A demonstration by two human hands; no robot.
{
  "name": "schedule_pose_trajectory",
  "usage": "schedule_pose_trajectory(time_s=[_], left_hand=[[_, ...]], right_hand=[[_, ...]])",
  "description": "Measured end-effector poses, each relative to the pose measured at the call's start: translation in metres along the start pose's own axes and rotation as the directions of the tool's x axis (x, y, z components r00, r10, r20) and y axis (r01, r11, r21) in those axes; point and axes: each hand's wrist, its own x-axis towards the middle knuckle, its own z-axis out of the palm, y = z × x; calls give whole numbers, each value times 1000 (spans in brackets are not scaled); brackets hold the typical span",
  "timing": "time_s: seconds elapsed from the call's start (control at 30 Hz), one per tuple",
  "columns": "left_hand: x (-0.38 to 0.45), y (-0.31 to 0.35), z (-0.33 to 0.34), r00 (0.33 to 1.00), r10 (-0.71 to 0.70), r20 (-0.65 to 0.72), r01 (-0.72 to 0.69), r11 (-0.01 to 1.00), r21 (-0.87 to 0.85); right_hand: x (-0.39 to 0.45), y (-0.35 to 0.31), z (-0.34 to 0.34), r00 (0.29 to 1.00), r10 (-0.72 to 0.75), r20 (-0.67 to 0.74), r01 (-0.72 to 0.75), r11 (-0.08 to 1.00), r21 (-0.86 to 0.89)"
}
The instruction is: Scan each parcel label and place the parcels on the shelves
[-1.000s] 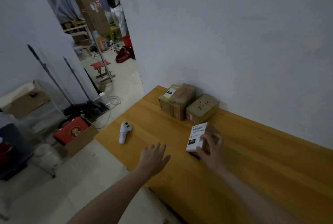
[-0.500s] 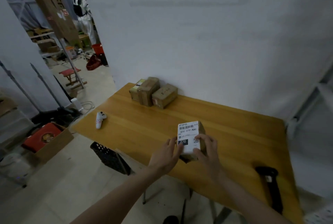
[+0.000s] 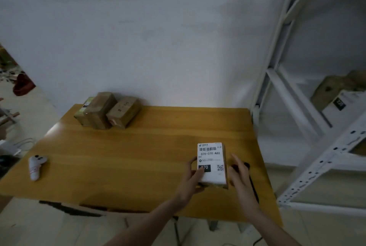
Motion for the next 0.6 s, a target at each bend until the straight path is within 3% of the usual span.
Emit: schedule_pose_trajectory(time_s=[0.1, 0.2, 0.3, 0.4, 0.43, 0.6], left_hand=[[16, -1, -5, 999, 40, -23, -39, 998, 39], [27, 0, -18, 997, 71, -33, -69, 996, 51], [39, -1, -41, 993, 111, -51, -108, 993, 54], [51, -4, -63, 987, 140, -79, -135, 989, 68], [54, -5, -69, 985, 147, -85, -141, 987, 74], [69, -7, -92, 982, 179, -57, -170, 977, 132]], right_hand=[[31, 24, -23, 976, 21, -216, -78, 963, -259], [66, 64, -45, 942, 225, -250, -326, 795, -512], [97, 105, -53, 860, 474, -191, -502, 716, -485], [128, 147, -60, 818, 548, -173, -564, 708, -424], [125, 131, -54, 802, 573, -169, -586, 699, -411], [106, 73, -33, 877, 459, -140, -477, 804, -356]])
